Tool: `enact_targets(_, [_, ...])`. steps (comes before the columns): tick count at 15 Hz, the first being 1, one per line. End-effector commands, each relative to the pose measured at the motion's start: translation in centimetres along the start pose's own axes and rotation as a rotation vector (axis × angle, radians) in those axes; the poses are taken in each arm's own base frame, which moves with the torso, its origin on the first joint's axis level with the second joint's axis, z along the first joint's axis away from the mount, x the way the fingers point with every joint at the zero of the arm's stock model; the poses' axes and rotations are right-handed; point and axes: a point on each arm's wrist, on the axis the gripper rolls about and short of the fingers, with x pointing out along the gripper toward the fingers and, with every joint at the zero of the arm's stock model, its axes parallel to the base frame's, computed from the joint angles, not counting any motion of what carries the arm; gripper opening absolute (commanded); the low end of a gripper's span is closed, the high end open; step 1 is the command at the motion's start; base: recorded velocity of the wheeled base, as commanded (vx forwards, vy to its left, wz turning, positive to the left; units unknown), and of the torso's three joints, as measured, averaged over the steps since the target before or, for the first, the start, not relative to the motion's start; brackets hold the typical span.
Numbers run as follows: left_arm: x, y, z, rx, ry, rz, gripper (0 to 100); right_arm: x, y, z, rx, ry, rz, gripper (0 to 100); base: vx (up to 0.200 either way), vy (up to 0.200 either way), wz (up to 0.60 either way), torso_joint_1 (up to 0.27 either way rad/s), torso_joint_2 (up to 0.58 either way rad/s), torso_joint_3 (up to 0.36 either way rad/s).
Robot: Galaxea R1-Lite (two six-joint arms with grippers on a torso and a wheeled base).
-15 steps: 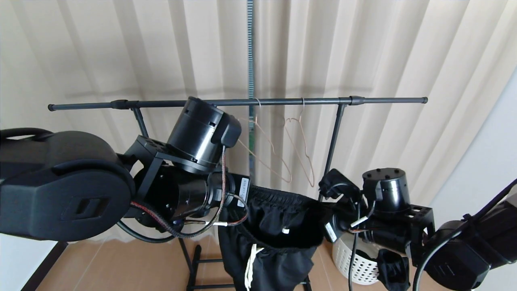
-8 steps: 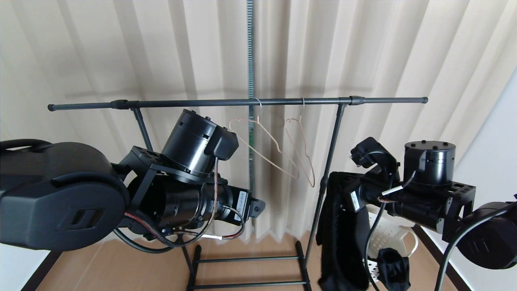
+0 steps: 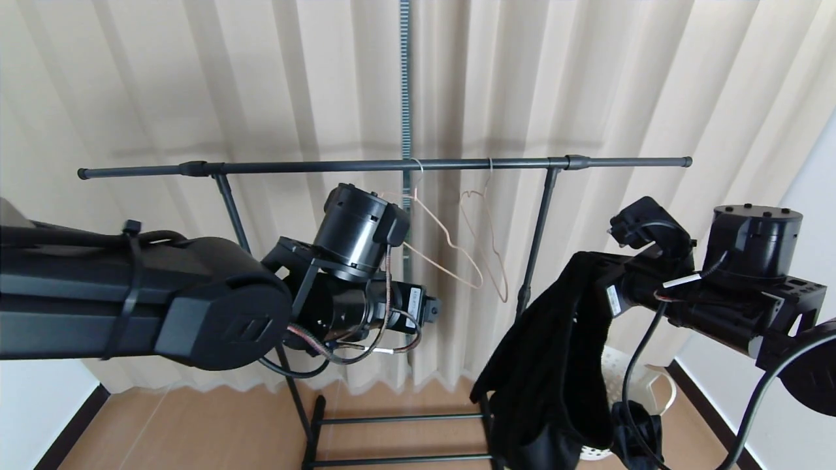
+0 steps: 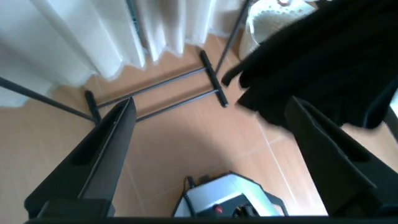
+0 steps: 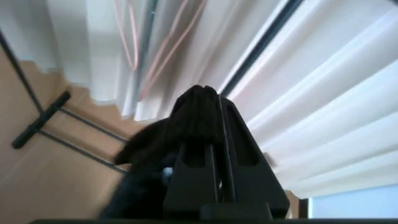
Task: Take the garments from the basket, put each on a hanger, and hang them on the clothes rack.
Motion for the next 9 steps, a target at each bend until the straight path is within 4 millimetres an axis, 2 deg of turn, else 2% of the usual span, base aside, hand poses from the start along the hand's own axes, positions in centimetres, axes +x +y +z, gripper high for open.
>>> enact_targets(1, [3.2,-0.1,-0.6,0.005,0.036,0.042,100,-0.3,-1.2,0.1,0.001,-0.008,-0.041,0,0.0,0.0,0.0,0.0,0.0,0.0])
enact_targets(3, [4.2,0.1,0.0,-0.008,0.026,0.052,100,-0.3,-1.4,0.1,0.0,-0.007,-0.047,0,0.0,0.0,0.0,0.0,0.0,0.0])
enact_targets(9, [4.8,0.1,0.3,-0.021,0.008,0.054,100,-0.5,-1.9,0.2,0.0,-0.011,-0.064,0,0.2,0.0,0.0,-0.003,0.0,0.002])
